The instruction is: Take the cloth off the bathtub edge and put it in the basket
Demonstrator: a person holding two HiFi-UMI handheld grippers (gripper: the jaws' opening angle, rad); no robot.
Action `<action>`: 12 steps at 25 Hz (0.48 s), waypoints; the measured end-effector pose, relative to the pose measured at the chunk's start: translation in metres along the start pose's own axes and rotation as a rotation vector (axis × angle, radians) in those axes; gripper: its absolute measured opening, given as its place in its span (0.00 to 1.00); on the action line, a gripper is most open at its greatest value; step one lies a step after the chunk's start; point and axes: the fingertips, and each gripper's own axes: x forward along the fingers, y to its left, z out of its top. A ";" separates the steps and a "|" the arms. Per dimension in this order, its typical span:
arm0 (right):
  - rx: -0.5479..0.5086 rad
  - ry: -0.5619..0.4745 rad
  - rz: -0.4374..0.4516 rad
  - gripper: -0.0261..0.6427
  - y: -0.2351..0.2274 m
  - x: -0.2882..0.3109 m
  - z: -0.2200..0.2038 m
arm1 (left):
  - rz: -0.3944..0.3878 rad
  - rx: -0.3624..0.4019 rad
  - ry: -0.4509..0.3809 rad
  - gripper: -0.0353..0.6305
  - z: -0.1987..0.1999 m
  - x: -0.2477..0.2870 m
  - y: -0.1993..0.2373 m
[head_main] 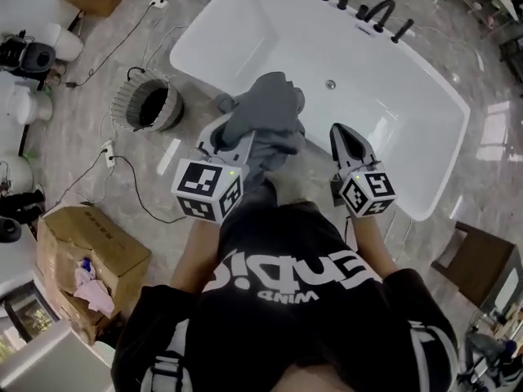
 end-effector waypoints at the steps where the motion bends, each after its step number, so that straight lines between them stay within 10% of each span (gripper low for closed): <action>1: -0.008 0.014 0.032 0.06 0.014 0.016 0.000 | 0.030 -0.013 -0.004 0.14 -0.001 -0.008 0.017; 12: -0.132 0.130 0.380 0.06 0.177 0.173 0.003 | 0.366 -0.174 -0.061 0.14 -0.021 -0.114 0.198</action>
